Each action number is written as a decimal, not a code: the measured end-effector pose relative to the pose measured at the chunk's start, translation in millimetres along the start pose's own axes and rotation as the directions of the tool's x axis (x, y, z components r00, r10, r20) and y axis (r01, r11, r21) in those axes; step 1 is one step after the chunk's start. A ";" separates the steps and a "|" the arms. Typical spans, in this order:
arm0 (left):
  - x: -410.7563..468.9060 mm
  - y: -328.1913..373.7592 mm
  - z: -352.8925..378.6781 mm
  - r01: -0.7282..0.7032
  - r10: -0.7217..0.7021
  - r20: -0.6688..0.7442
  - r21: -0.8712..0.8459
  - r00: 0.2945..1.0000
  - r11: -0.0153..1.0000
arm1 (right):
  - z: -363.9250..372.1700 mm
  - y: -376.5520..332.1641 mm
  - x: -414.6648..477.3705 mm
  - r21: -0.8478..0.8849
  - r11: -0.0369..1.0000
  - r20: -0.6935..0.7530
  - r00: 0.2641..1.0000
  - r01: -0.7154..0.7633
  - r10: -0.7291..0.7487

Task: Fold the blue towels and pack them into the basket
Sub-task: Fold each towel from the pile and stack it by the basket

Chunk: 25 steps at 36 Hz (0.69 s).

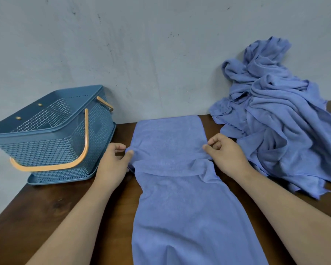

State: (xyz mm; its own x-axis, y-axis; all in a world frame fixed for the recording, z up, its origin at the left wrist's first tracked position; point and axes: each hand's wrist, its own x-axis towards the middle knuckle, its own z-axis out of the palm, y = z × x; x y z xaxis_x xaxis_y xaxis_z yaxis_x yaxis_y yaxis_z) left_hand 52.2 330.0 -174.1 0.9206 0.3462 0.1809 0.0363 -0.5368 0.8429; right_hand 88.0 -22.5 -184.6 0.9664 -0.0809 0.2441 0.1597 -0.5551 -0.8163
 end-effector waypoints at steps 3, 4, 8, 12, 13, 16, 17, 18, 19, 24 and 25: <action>-14.1 1.5 -5.0 -0.039 0.039 -0.003 0.053 0.999 0.998 | -7.1 -2.8 -13.2 -0.021 1.000 0.002 1.000 -0.005 0.005; -20.0 0.4 -6.5 -0.056 0.057 -0.008 0.089 0.998 0.995 | -10.6 -3.4 -18.4 -0.029 1.000 0.015 1.000 -0.010 0.010; -44.8 -6.3 -15.6 -0.050 0.050 0.007 0.243 0.999 0.969 | -27.1 -8.1 -43.9 -0.049 0.999 0.080 0.997 -0.008 0.012; -65.9 -9.2 -19.1 -0.058 0.033 0.087 0.312 0.996 0.948 | -39.7 -13.4 -72.6 -0.048 0.999 0.174 0.985 -0.006 0.014; -69.2 -6.5 -17.4 -0.057 0.029 0.092 0.323 0.995 0.945 | -40.1 -14.2 -78.4 -0.052 0.999 0.192 0.981 0.010 0.000; -75.7 5.3 -7.7 -0.044 0.012 0.086 0.384 0.996 0.922 | -36.4 -15.4 -88.6 -0.075 0.993 0.203 0.977 0.086 -0.069; -77.4 10.0 -4.4 -0.048 0.015 0.081 0.424 0.997 0.904 | -34.9 -15.6 -89.3 -0.071 0.993 0.211 0.974 0.095 -0.078; -78.6 14.0 -1.2 -0.053 0.020 0.076 0.461 0.997 0.886 | -33.8 -15.6 -89.1 -0.054 0.995 0.221 0.972 0.087 -0.073; -80.0 17.5 1.4 -0.059 0.026 0.075 0.483 0.997 0.873 | -33.5 -15.3 -88.2 -0.027 0.998 0.222 0.973 0.065 -0.057; -87.3 26.0 9.6 -0.086 0.052 0.097 0.383 0.994 0.920 | -40.3 -11.4 -80.9 0.035 0.999 0.113 0.994 -0.014 0.009; -89.0 26.5 8.2 -0.084 0.055 0.104 0.300 0.993 0.950 | -41.9 -9.8 -79.9 0.013 1.000 0.100 0.995 -0.018 0.017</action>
State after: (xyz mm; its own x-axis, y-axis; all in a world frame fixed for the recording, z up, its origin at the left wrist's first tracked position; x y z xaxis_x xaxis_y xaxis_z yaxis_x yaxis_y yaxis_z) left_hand -25.6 278.6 -172.1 0.9565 0.2347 0.1732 0.0743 -0.7702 0.6335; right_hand 0.8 -45.2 -174.1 0.9843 -0.0070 0.1766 0.1445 -0.5431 -0.8271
